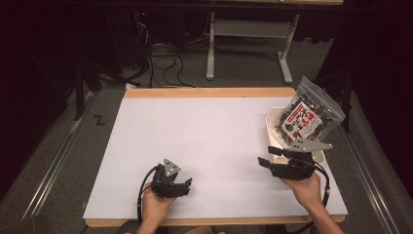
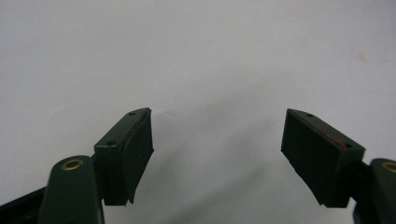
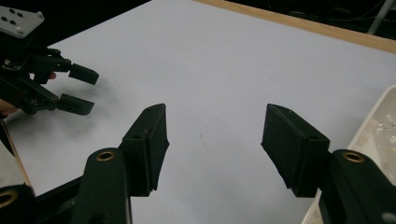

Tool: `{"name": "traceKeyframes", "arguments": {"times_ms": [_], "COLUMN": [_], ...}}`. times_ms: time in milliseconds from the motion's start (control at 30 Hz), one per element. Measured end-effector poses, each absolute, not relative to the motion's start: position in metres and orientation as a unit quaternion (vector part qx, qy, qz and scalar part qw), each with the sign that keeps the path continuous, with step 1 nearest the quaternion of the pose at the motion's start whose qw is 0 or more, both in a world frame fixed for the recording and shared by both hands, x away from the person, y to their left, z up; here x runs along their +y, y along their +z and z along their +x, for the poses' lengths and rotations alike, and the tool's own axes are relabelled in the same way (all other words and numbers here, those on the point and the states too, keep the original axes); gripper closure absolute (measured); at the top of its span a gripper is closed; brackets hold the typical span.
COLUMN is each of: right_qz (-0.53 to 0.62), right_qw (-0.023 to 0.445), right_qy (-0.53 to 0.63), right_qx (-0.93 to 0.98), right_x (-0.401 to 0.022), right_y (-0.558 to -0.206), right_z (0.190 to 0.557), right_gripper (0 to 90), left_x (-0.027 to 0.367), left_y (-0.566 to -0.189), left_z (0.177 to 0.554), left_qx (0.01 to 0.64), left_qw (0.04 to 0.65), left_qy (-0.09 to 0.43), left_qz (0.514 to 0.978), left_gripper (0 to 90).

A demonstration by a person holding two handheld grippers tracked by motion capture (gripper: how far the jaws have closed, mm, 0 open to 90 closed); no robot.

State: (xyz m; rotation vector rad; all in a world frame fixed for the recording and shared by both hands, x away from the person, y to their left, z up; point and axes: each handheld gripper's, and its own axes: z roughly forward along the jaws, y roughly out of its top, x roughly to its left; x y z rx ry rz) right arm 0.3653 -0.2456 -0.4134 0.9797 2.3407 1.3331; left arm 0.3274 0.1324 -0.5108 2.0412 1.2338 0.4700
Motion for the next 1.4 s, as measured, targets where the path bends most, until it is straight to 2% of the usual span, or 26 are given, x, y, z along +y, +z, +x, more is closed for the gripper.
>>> {"name": "traceKeyframes", "arguments": {"times_ms": [1233,1400], "right_qz": [0.348,0.335], "right_qw": [0.122,0.145], "right_qy": [0.412,0.401], "right_qx": [0.833,0.841], "right_x": [-0.207,-0.202], "right_y": [-0.461,-0.469], "right_z": [0.382,0.379], "right_gripper": [41.1,41.1], "left_x": [0.132,0.133], "left_y": [-0.510,-0.509], "left_z": [0.327,0.327], "left_qx": [0.474,0.475], "left_qw": [0.349,0.350], "left_qy": [0.184,0.183], "left_qz": [0.788,0.787], "left_gripper": [25.6,25.6]}}
